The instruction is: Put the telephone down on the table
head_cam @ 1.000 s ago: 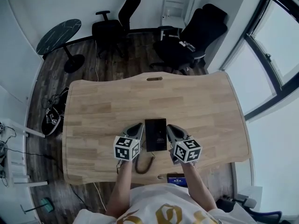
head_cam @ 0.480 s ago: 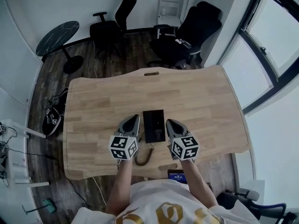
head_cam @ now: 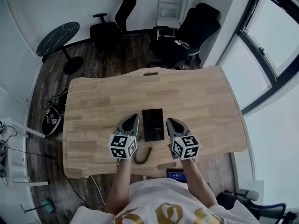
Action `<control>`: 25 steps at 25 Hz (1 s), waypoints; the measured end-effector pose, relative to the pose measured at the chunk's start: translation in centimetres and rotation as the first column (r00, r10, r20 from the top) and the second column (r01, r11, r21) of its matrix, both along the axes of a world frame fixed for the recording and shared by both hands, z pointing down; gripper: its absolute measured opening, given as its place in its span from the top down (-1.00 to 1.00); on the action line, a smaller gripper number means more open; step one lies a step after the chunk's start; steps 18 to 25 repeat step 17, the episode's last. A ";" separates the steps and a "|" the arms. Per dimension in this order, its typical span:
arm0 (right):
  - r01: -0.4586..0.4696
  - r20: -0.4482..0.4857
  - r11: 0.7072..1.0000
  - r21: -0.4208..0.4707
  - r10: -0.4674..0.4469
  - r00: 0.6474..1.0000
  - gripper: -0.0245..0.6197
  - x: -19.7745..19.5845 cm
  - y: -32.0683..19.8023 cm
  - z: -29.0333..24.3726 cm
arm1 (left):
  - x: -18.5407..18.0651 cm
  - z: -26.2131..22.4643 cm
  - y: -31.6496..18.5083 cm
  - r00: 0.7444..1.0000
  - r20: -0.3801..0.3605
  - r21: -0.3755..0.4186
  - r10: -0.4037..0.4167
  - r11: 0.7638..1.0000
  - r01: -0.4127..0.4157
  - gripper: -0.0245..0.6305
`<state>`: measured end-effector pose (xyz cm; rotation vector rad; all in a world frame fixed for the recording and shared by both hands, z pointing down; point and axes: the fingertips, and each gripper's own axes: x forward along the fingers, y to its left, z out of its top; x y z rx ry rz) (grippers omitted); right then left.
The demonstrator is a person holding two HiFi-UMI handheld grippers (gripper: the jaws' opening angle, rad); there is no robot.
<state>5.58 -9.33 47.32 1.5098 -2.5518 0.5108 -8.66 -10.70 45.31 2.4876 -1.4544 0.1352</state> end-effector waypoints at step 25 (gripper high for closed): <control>0.007 0.019 1.000 -0.022 -0.006 1.000 0.89 0.4 -0.5 1.2 | 0.6 1.7 -0.8 1.000 0.011 -0.040 0.009 0.999 -0.009 0.90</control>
